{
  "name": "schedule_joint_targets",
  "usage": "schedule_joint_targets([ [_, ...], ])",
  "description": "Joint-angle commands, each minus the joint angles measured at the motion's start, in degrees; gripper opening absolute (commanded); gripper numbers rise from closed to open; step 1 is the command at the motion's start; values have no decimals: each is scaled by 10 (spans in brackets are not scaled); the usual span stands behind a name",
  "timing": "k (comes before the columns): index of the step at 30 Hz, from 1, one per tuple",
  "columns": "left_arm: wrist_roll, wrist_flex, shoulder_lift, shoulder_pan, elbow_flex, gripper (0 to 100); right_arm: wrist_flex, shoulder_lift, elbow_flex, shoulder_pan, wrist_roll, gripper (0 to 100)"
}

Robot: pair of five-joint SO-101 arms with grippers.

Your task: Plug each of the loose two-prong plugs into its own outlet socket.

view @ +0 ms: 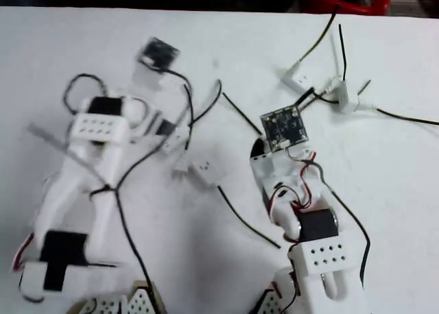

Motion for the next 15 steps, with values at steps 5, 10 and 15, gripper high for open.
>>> schedule_joint_targets([
  [5, 56, 66, -81, -126, 3, 275, 13, -10, -7, -73, 5, 18],
  [10, 51, 56, -85, -166, 49, 275, 12, -10, -9, -125, 4, 18],
  [15, 51, 19, -85, -195, 100, 275, -15, -7, -8, -187, 1, 18],
])
